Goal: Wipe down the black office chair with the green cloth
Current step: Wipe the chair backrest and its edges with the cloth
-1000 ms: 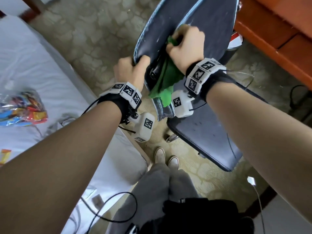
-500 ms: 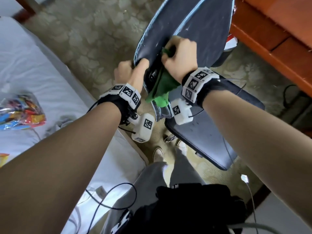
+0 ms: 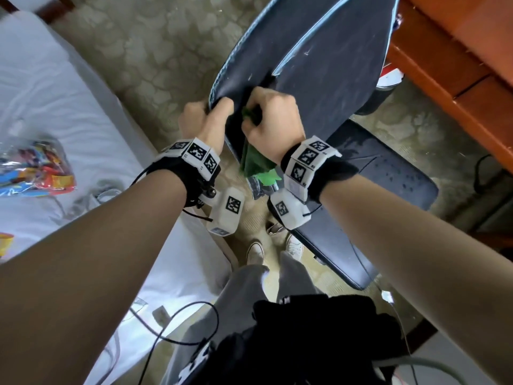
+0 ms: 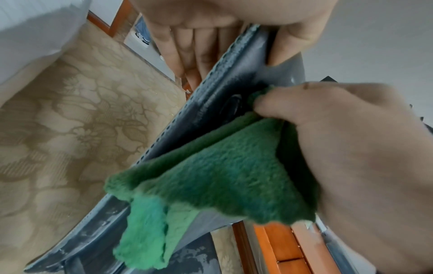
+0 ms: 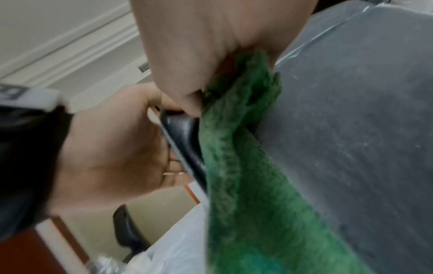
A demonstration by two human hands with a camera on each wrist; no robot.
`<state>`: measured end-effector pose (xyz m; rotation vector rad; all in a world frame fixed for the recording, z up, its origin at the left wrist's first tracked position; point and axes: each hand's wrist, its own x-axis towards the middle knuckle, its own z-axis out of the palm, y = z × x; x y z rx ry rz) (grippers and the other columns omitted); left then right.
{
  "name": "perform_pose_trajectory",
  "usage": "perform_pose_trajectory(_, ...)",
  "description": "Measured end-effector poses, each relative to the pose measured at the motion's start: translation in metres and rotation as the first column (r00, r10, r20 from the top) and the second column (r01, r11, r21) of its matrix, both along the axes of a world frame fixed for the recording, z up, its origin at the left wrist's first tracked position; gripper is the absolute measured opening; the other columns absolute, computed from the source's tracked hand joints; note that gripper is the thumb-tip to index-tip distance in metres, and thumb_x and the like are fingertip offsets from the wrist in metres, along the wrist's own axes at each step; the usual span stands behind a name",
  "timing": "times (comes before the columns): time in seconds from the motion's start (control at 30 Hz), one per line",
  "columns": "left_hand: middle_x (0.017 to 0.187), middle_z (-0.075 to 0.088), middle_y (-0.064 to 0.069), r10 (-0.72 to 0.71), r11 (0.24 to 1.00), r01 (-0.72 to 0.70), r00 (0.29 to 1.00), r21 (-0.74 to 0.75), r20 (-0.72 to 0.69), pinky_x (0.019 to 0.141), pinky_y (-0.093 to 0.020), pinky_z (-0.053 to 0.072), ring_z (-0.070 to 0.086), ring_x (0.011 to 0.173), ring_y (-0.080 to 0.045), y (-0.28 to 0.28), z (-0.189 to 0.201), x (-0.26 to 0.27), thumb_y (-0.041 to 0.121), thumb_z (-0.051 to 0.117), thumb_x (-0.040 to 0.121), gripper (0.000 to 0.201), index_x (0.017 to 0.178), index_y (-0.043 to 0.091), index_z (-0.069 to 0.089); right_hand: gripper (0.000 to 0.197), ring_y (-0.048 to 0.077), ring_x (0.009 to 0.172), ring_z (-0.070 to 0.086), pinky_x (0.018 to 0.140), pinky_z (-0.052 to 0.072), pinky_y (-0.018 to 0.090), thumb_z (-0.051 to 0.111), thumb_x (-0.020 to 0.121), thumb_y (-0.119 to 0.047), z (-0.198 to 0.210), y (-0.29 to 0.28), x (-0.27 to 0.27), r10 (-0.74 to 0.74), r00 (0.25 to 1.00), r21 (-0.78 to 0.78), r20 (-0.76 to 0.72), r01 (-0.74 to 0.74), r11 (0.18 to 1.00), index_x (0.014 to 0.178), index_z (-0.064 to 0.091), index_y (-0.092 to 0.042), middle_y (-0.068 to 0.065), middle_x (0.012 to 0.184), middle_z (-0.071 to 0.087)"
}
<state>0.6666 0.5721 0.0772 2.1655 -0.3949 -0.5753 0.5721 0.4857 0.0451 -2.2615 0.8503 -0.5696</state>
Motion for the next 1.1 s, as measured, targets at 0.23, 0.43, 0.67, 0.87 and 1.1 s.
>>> perform_pose_trajectory(0.23, 0.054, 0.04, 0.005, -0.029, 1.0, 0.029, 1.0, 0.008, -0.008, 0.06, -0.033, 0.031, 0.036, 0.056, -0.017, 0.0, 0.004, 0.003, 0.038, 0.062, 0.073, 0.035, 0.055, 0.014, 0.045, 0.016, 0.026, 0.071, 0.058, 0.069, 0.046, 0.033, 0.053, 0.069, -0.018, 0.006, -0.04, 0.004, -0.148, 0.989, -0.002, -0.005, 0.148, 0.989, 0.08, 0.062, -0.012, 0.002, 0.075, 0.066)
perform_pose_trajectory(0.43, 0.054, 0.041, 0.005, -0.017, 0.999, 0.017, 1.0, 0.028, -0.009, 0.057, -0.033, 0.033, 0.036, 0.054, -0.02, 0.002, 0.003, -0.001, 0.048, 0.056, 0.064, 0.035, 0.047, 0.018, 0.052, 0.007, 0.02, 0.064, 0.052, 0.058, 0.037, 0.027, 0.06, 0.066, -0.008, -0.012, 0.019, -0.002, 0.034, 0.993, 0.023, 0.116, -0.036, 0.999, 0.073, 0.06, -0.006, 0.003, 0.071, 0.061)
perform_pose_trajectory(0.67, 0.054, 0.037, 0.004, -0.034, 0.999, 0.034, 0.999, 0.024, -0.021, 0.054, -0.033, 0.028, 0.034, 0.053, -0.021, 0.007, 0.004, -0.004, 0.044, 0.058, 0.071, 0.04, 0.051, 0.014, 0.042, 0.006, 0.019, 0.065, 0.052, 0.06, 0.04, 0.025, 0.061, 0.068, -0.008, -0.014, 0.019, -0.005, 0.065, 0.983, 0.05, 0.173, -0.075, 0.996, 0.074, 0.06, -0.006, 0.001, 0.072, 0.06)
perform_pose_trajectory(0.87, 0.073, 0.053, -0.001, -0.059, 0.998, 0.059, 0.998, 0.029, 0.015, 0.062, -0.033, 0.037, 0.045, 0.069, -0.025, 0.005, 0.005, 0.0, 0.042, 0.06, 0.075, 0.032, 0.063, 0.014, 0.052, 0.01, 0.018, 0.066, 0.053, 0.064, 0.042, 0.026, 0.057, 0.069, -0.018, -0.008, -0.007, -0.003, -0.117, 0.986, 0.052, 0.115, 0.112, 0.992, 0.077, 0.061, -0.012, -0.005, 0.071, 0.059)
perform_pose_trajectory(1.1, 0.053, 0.041, 0.004, -0.275, 0.953, 0.27, 0.961, 0.139, 0.018, 0.056, -0.034, 0.029, 0.036, 0.055, -0.022, 0.001, 0.015, 0.023, 0.048, 0.062, 0.064, 0.037, 0.057, 0.013, 0.05, 0.009, 0.018, 0.072, 0.057, 0.067, 0.039, 0.022, 0.061, 0.074, -0.017, 0.0, -0.028, -0.005, -0.203, 0.976, 0.024, 0.078, 0.201, 0.979, 0.081, 0.063, -0.011, -0.004, 0.077, 0.063)
